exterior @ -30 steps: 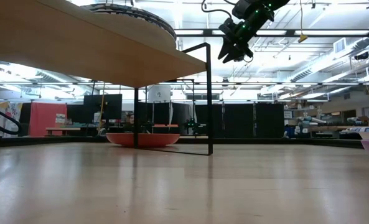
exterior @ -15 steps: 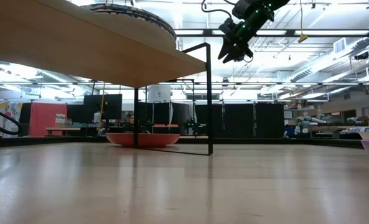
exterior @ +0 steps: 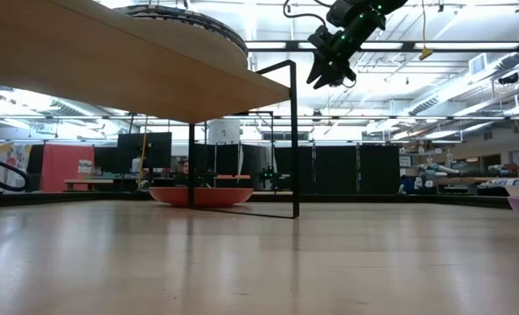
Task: Place and stack plates onto a shelf
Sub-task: Stack the orange plate on top of the pink plate on the shelf
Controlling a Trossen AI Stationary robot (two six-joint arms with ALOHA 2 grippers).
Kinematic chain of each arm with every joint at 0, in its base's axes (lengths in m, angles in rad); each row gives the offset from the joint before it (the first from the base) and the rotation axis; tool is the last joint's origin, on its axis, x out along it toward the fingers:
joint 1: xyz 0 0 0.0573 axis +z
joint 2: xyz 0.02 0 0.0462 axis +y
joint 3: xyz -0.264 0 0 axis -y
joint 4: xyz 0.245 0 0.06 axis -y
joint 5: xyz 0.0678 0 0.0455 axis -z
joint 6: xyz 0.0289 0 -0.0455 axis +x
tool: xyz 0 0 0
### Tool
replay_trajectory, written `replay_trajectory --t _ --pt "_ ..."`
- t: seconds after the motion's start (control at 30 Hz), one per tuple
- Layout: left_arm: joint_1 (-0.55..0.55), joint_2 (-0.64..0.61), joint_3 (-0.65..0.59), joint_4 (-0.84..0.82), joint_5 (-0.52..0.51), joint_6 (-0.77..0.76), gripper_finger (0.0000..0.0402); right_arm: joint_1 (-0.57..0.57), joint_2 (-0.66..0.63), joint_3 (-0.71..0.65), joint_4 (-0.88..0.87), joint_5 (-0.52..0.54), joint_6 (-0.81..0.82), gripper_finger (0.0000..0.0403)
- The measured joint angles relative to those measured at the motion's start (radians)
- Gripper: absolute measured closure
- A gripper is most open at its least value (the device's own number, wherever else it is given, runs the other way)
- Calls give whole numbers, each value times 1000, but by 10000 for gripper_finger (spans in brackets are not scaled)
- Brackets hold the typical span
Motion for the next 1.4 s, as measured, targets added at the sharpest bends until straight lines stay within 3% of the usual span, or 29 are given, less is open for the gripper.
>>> replay_trajectory --t 0.33,0.43,0.6,0.87,1.03,1.17,1.4 --pt "430 -154 0 42 -41 211 210 0 0 0 -1 0 0 242" --pt "559 -160 0 84 17 315 210 0 0 0 -1 0 16 242" --pt "775 -139 1 156 204 492 210 0 0 0 -1 0 27 242" --pt "1124 -5 1 206 431 748 210 4 0 0 -1 0 28 242" --pt "1287 127 1 251 604 874 210 4 0 0 -1 0 27 242" --pt "1370 234 1 277 692 922 210 4 0 0 -1 0 26 242" --pt "1405 374 1 288 702 903 210 4 0 0 -5 0 26 242"
